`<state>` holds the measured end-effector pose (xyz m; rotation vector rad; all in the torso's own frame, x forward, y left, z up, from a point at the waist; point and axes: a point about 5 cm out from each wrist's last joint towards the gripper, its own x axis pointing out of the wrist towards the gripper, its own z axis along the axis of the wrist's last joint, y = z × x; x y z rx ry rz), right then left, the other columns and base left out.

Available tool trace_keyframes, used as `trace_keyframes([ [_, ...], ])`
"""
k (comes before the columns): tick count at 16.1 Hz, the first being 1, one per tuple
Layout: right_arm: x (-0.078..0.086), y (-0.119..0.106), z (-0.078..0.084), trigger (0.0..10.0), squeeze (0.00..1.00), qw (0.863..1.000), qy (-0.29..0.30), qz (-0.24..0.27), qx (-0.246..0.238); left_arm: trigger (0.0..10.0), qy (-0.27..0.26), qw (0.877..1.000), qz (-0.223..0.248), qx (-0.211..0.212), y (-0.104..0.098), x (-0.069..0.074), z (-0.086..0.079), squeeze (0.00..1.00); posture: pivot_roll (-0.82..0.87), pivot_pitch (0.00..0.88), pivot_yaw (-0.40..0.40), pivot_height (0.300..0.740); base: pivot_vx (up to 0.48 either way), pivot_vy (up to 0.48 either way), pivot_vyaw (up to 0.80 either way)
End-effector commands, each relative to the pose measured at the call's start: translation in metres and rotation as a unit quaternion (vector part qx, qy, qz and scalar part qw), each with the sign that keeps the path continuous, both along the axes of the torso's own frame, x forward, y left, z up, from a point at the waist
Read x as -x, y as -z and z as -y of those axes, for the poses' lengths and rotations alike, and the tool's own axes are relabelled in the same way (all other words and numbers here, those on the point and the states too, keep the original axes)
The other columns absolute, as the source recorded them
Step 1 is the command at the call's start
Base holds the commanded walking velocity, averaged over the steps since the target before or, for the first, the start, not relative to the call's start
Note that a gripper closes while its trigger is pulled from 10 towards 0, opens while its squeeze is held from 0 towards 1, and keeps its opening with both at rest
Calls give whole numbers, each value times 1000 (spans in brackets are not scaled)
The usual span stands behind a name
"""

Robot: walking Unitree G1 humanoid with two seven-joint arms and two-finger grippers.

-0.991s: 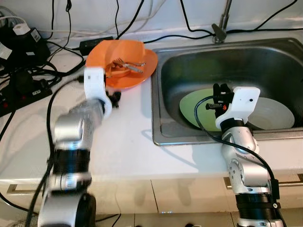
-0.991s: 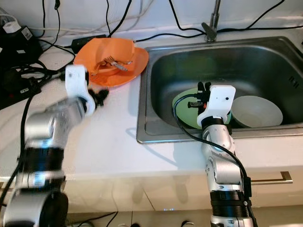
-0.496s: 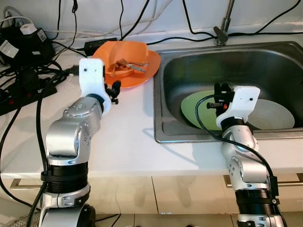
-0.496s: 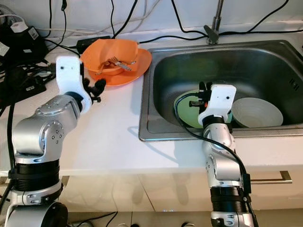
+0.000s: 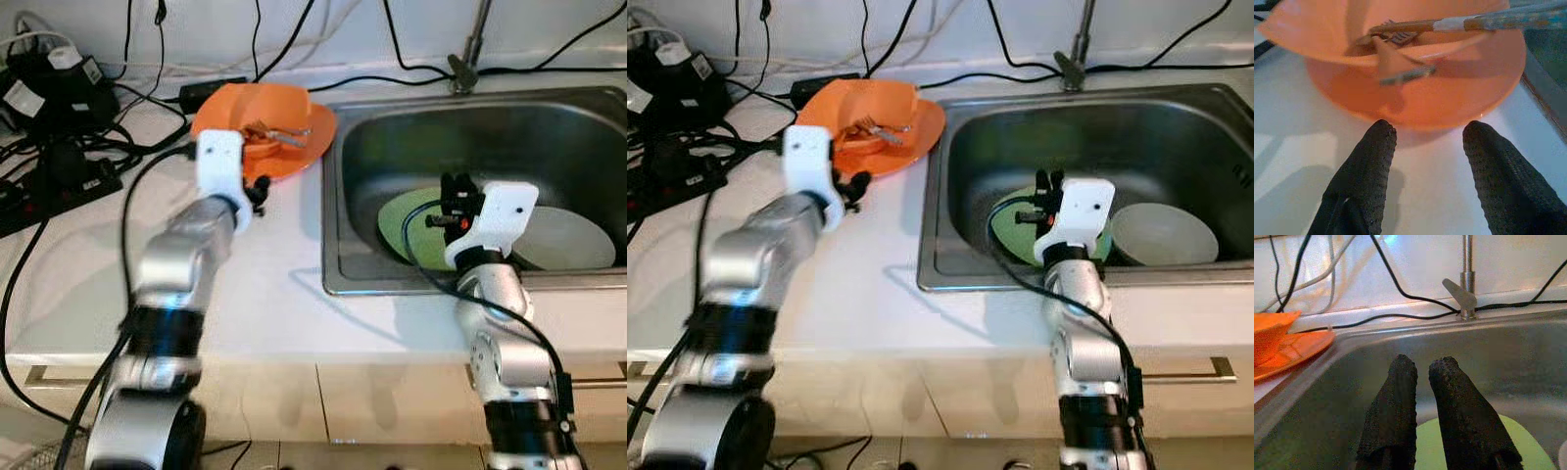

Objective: Kitchen organization

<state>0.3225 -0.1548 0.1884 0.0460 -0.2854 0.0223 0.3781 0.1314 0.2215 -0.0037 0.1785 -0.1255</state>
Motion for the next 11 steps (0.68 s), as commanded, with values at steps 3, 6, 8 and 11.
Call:
trace_keyframes([
  [3,7,17,0,10000,0,999,4,-36,-6,10000,17,1000,11,-14,2,-12,10,0,-17,152,150,740,0,0,0],
  [6,13,20,2,10000,0,999,9,-44,-5,10000,18,1000,8,-15,5,-24,12,0,-26,165,153,740,0,0,0],
  [8,15,21,2,10000,0,999,10,-45,-5,10000,17,1000,11,-13,4,-27,13,0,-31,168,155,740,0,0,0],
  [11,17,20,3,10000,0,999,13,-47,-5,10000,17,1000,20,-9,-4,-34,16,0,-38,170,158,740,0,0,0],
])
